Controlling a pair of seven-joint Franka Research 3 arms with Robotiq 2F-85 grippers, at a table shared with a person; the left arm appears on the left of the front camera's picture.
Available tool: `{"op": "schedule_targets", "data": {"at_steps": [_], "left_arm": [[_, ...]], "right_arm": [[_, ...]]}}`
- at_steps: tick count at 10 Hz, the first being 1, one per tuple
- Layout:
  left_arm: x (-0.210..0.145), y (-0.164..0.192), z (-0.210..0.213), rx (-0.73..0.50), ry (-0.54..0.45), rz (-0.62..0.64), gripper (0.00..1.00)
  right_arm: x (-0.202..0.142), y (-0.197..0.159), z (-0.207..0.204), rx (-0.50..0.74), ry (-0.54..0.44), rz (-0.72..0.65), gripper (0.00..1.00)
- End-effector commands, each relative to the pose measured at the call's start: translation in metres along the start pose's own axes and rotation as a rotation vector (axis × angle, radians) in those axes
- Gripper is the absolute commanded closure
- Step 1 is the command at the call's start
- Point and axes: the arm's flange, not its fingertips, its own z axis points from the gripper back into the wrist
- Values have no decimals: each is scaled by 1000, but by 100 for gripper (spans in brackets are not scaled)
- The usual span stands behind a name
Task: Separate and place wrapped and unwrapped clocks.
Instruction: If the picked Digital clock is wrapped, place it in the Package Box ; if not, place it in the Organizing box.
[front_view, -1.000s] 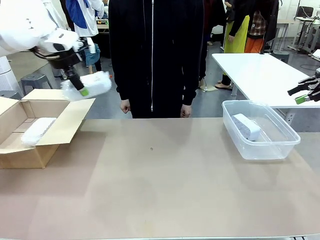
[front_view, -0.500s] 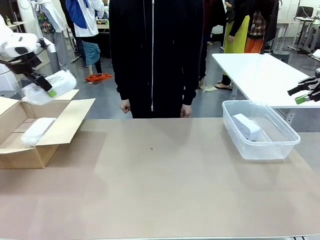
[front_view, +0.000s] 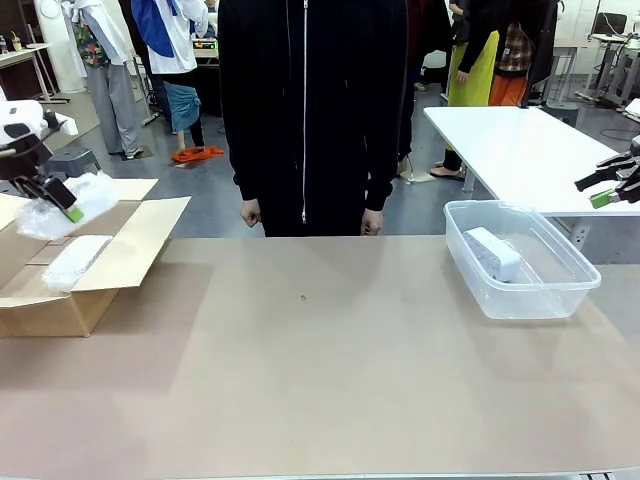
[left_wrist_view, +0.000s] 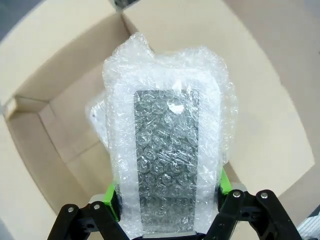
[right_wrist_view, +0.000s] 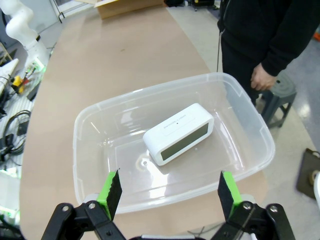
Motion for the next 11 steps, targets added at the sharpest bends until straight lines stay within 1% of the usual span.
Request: {"op": "schedule_targets", "data": {"at_steps": [1, 3, 6, 8, 11], "left_arm": [[15, 31, -13, -56, 37, 47, 18], [22, 49, -30, -51, 71, 90, 18], [31, 63, -51, 1, 89, 161, 18], [32, 66, -61, 35, 104, 187, 18], [33, 67, -71, 12, 129, 203, 18]], "right_arm": [[1, 0, -1, -2, -2, 0, 0], [1, 0, -1, -2, -2, 0, 0], [1, 0, -1, -2, -2, 0, 0], [1, 0, -1, -2, -2, 0, 0], [1, 0, -1, -2, -2, 0, 0]]}}
